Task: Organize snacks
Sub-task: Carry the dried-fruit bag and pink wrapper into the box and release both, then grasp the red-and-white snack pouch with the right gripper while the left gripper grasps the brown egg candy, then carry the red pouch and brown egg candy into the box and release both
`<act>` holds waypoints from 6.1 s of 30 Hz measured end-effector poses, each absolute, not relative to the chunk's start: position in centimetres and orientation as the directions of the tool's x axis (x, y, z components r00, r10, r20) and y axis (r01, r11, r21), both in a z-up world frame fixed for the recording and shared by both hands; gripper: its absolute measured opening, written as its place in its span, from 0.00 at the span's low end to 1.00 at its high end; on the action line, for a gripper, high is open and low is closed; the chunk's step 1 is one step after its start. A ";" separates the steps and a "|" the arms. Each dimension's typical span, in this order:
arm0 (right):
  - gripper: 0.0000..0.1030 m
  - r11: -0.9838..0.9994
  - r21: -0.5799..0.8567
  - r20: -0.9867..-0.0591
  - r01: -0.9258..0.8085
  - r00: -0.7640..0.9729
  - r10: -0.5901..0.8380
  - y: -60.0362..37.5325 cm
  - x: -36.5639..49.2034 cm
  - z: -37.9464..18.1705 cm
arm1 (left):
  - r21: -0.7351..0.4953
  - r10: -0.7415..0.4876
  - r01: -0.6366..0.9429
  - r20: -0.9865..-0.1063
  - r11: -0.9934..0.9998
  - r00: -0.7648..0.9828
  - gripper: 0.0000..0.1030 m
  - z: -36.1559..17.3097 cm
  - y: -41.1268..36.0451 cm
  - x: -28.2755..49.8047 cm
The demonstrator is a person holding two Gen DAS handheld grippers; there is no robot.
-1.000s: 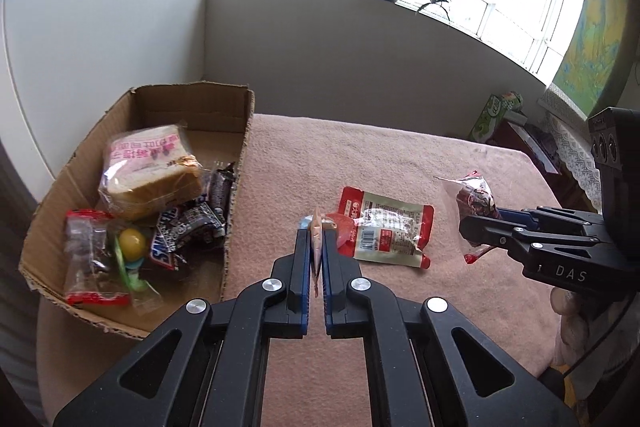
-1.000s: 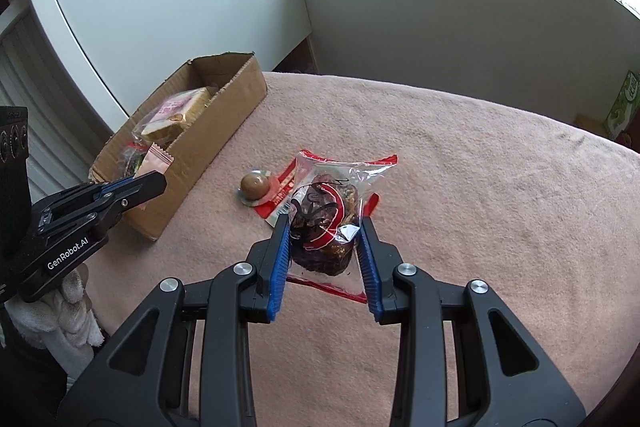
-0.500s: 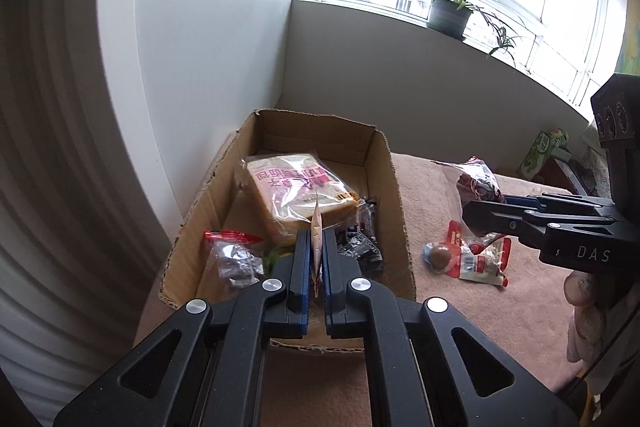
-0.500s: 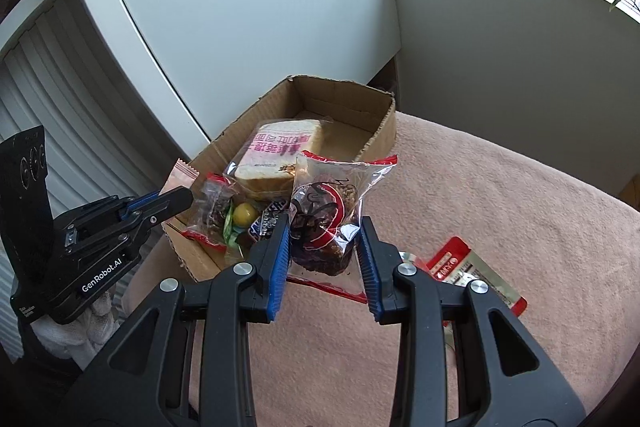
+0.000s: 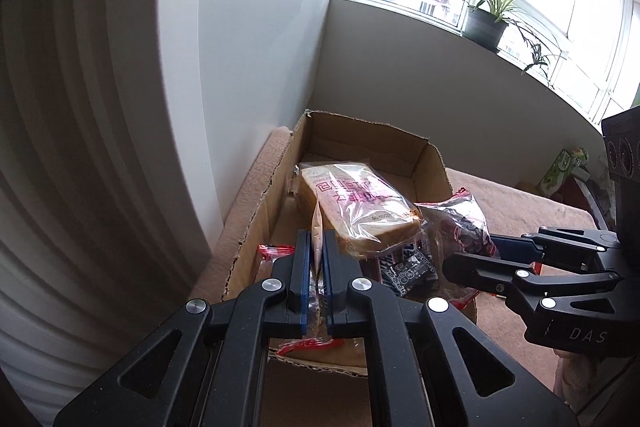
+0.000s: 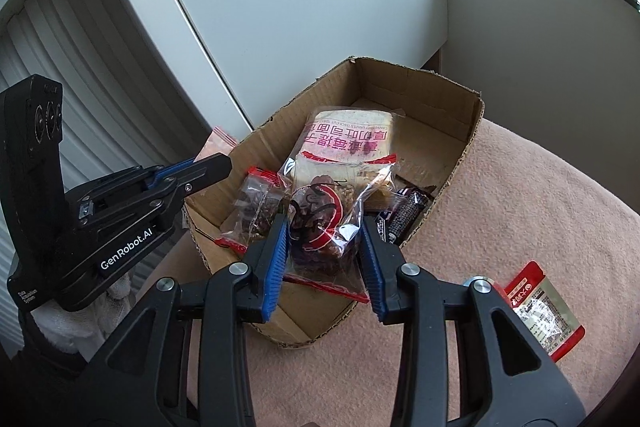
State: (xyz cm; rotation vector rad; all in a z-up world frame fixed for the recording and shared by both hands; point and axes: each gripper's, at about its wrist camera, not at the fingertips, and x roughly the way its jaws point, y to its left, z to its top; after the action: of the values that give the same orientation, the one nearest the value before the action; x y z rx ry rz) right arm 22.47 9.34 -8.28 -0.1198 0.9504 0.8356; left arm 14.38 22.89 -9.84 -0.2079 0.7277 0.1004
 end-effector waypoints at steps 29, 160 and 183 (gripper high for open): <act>0.84 0.813 0.284 -0.720 -0.509 0.447 0.531 -5.9 25.0 -6.0 | -0.206 -0.114 -0.021 -0.622 0.978 0.775 0.42 -7.5 16.2 13.6; 0.48 0.827 0.178 -0.804 -0.533 0.406 0.435 -12.3 21.0 -11.6 | -0.184 -0.223 0.129 -0.710 0.974 0.668 0.21 -11.5 5.9 17.8; 0.48 0.754 0.191 -0.743 -0.629 0.409 0.530 0.0 26.0 -5.6 | -0.145 -0.063 -0.049 -0.675 0.988 0.736 0.21 -9.3 16.4 15.1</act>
State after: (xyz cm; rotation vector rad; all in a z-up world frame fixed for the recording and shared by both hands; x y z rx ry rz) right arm 26.05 0.05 -5.62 -0.1253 0.8877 0.7321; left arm 15.06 16.42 -9.26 -0.1569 0.7450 -0.0076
